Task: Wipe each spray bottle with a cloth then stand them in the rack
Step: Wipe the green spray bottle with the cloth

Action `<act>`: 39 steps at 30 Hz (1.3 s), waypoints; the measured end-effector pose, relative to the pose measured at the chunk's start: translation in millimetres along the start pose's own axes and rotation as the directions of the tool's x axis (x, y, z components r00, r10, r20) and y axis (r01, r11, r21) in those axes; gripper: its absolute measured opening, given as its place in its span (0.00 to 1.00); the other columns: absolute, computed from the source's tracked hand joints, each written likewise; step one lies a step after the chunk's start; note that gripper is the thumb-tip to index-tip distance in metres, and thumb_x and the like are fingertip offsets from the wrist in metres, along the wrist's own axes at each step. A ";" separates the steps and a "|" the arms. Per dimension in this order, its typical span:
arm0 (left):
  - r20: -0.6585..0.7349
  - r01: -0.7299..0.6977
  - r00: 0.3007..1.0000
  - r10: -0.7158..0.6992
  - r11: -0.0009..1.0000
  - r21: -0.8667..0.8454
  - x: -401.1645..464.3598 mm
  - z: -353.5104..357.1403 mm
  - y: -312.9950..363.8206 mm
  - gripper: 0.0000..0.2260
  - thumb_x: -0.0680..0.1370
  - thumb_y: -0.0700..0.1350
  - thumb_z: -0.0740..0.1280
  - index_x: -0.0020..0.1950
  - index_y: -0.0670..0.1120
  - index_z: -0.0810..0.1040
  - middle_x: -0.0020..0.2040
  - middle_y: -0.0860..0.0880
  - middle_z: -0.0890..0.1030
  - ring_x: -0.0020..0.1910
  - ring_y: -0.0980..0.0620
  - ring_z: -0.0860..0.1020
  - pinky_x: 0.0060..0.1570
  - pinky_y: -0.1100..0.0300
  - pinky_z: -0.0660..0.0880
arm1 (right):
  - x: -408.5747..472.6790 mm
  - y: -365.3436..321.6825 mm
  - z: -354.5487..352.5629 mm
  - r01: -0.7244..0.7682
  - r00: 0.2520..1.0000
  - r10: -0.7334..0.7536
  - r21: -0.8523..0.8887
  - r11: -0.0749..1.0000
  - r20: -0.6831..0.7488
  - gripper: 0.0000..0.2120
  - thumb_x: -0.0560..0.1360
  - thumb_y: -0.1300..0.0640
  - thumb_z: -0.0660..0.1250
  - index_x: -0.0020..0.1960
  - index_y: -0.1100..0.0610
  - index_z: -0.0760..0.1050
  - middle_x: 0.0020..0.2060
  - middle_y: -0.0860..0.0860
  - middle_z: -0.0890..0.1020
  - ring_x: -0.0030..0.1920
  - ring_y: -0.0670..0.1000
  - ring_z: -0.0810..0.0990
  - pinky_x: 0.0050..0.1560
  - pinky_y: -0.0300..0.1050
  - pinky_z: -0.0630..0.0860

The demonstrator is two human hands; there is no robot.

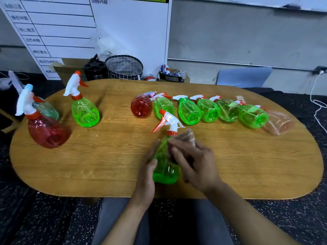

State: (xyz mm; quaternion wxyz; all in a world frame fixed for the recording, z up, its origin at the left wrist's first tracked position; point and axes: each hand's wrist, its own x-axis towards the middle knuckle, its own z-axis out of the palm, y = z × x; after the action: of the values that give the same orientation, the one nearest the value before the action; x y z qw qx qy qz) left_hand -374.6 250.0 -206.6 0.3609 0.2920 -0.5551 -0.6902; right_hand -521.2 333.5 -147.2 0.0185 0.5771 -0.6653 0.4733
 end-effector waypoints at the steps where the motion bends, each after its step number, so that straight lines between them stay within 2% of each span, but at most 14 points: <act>1: -0.006 0.000 1.000 0.000 1.000 0.018 -0.4 -0.2 0.6 0.22 0.82 0.55 0.59 0.77 0.61 0.75 0.78 0.51 0.76 0.79 0.45 0.71 0.76 0.34 0.68 | 12.0 -0.2 2.9 -0.062 0.998 0.061 -0.056 0.997 -0.025 0.15 0.82 0.45 0.65 0.65 0.45 0.83 0.50 0.46 0.84 0.45 0.41 0.83 0.48 0.41 0.81; 5: 0.029 -0.013 0.999 0.012 0.999 0.037 -1.5 -0.1 2.8 0.25 0.81 0.62 0.58 0.78 0.61 0.74 0.78 0.50 0.75 0.78 0.46 0.72 0.77 0.31 0.65 | 22.8 -5.5 23.9 -0.083 0.992 0.106 -0.264 0.961 0.072 0.17 0.80 0.39 0.61 0.62 0.41 0.82 0.48 0.48 0.84 0.43 0.53 0.85 0.41 0.51 0.82; 8: 0.002 -0.031 1.000 0.031 0.999 0.016 -1.5 -2.6 3.7 0.26 0.81 0.61 0.59 0.77 0.57 0.77 0.76 0.47 0.77 0.77 0.45 0.73 0.80 0.35 0.63 | 1.1 -16.6 29.8 0.118 0.990 -0.091 -0.267 0.957 0.112 0.13 0.80 0.45 0.65 0.60 0.43 0.84 0.49 0.48 0.84 0.39 0.51 0.84 0.32 0.45 0.79; 13: 0.002 -0.057 0.998 0.057 0.996 0.067 -0.9 -2.9 6.2 0.28 0.83 0.66 0.54 0.80 0.58 0.71 0.80 0.47 0.73 0.80 0.43 0.69 0.81 0.34 0.60 | -33.4 -2.2 24.3 0.436 0.886 -0.373 -0.225 0.871 0.275 0.08 0.81 0.51 0.69 0.58 0.48 0.84 0.54 0.50 0.84 0.41 0.52 0.83 0.34 0.46 0.80; 15: -0.001 -0.051 0.999 0.051 0.997 0.064 -1.8 -3.1 4.4 0.27 0.84 0.65 0.53 0.80 0.58 0.72 0.80 0.47 0.72 0.81 0.42 0.68 0.81 0.33 0.59 | -32.6 -1.6 16.5 0.363 0.921 -0.333 -0.142 0.921 0.201 0.10 0.82 0.51 0.68 0.60 0.48 0.85 0.54 0.50 0.85 0.42 0.50 0.84 0.39 0.44 0.82; 18: 0.043 -0.019 0.999 0.018 0.999 0.028 -2.8 -3.8 0.7 0.24 0.86 0.63 0.52 0.79 0.60 0.72 0.80 0.48 0.72 0.81 0.44 0.68 0.80 0.31 0.60 | -6.1 -3.6 7.9 0.055 0.998 -0.056 -0.040 0.998 -0.020 0.13 0.82 0.47 0.67 0.65 0.45 0.84 0.48 0.47 0.83 0.41 0.42 0.81 0.45 0.39 0.80; 20: 0.053 0.029 0.998 -0.029 1.000 0.002 -2.1 -3.6 -0.7 0.24 0.85 0.64 0.51 0.78 0.63 0.72 0.80 0.51 0.73 0.80 0.47 0.69 0.78 0.32 0.65 | 14.3 0.0 13.2 -0.103 0.993 0.097 -0.103 0.989 -0.062 0.15 0.82 0.43 0.65 0.65 0.43 0.83 0.48 0.48 0.84 0.42 0.44 0.83 0.46 0.45 0.82; 22: 0.054 0.044 0.998 -0.043 0.999 -0.014 -2.5 -4.8 1.2 0.26 0.84 0.67 0.51 0.80 0.63 0.70 0.80 0.52 0.72 0.81 0.48 0.69 0.78 0.32 0.65 | 19.4 2.6 24.8 -0.160 0.987 0.156 -0.161 0.974 -0.039 0.17 0.82 0.40 0.62 0.66 0.41 0.82 0.50 0.49 0.85 0.44 0.49 0.85 0.46 0.51 0.83; 27: -0.002 0.023 1.000 -0.023 0.998 -0.054 -1.6 -5.2 3.4 0.28 0.84 0.65 0.53 0.81 0.56 0.71 0.80 0.46 0.73 0.81 0.44 0.68 0.81 0.33 0.58 | -21.8 -5.4 31.4 0.104 0.994 -0.100 -0.163 0.981 0.032 0.14 0.84 0.47 0.64 0.66 0.47 0.83 0.56 0.52 0.83 0.43 0.52 0.85 0.41 0.49 0.83; 30: 0.008 0.015 1.000 -0.015 0.999 -0.049 0.2 -2.2 4.2 0.28 0.85 0.64 0.52 0.80 0.55 0.72 0.80 0.46 0.73 0.81 0.44 0.68 0.82 0.34 0.57 | -44.8 2.1 29.2 0.336 0.935 -0.297 -0.222 0.915 0.193 0.13 0.84 0.49 0.66 0.66 0.47 0.83 0.59 0.52 0.84 0.47 0.53 0.86 0.42 0.47 0.83; 32: 0.013 0.006 1.000 -0.006 0.999 -0.049 0.2 -2.2 5.0 0.28 0.84 0.66 0.53 0.80 0.56 0.72 0.79 0.48 0.74 0.81 0.45 0.68 0.82 0.35 0.59 | -50.4 3.8 25.5 0.395 0.906 -0.348 -0.184 0.900 0.242 0.12 0.83 0.51 0.67 0.65 0.48 0.84 0.59 0.51 0.84 0.48 0.51 0.85 0.46 0.44 0.82; 34: 0.007 -0.009 1.000 0.009 1.000 -0.007 -2.1 -2.5 6.6 0.31 0.82 0.71 0.58 0.80 0.56 0.72 0.79 0.50 0.74 0.80 0.46 0.69 0.81 0.37 0.60 | -49.1 -2.0 18.2 0.286 0.946 -0.270 -0.069 0.956 0.181 0.12 0.82 0.53 0.69 0.65 0.48 0.84 0.57 0.49 0.85 0.46 0.47 0.85 0.47 0.39 0.81; 36: -0.007 -0.028 1.000 0.029 0.997 0.075 -4.1 -2.6 9.1 0.36 0.77 0.74 0.65 0.80 0.55 0.71 0.77 0.56 0.75 0.78 0.52 0.71 0.80 0.45 0.67 | -41.1 -5.6 10.0 0.054 0.995 -0.061 0.088 0.995 0.073 0.16 0.80 0.55 0.71 0.67 0.48 0.81 0.53 0.46 0.85 0.46 0.43 0.84 0.48 0.36 0.79; 39: 0.011 -0.032 0.999 0.032 0.998 0.051 -3.4 -2.0 11.2 0.39 0.72 0.69 0.75 0.80 0.58 0.70 0.74 0.57 0.78 0.74 0.55 0.76 0.73 0.47 0.75 | -17.0 -2.2 8.5 -0.282 0.952 0.308 0.395 0.875 -0.002 0.18 0.77 0.58 0.73 0.66 0.51 0.76 0.51 0.44 0.83 0.48 0.46 0.83 0.50 0.42 0.79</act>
State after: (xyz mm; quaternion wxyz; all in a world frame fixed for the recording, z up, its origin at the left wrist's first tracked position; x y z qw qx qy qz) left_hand -369.1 250.3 -196.1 0.3614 0.2888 -0.5789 -0.6715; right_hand -509.3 341.1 -160.3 -0.1475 0.4455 -0.6370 0.6116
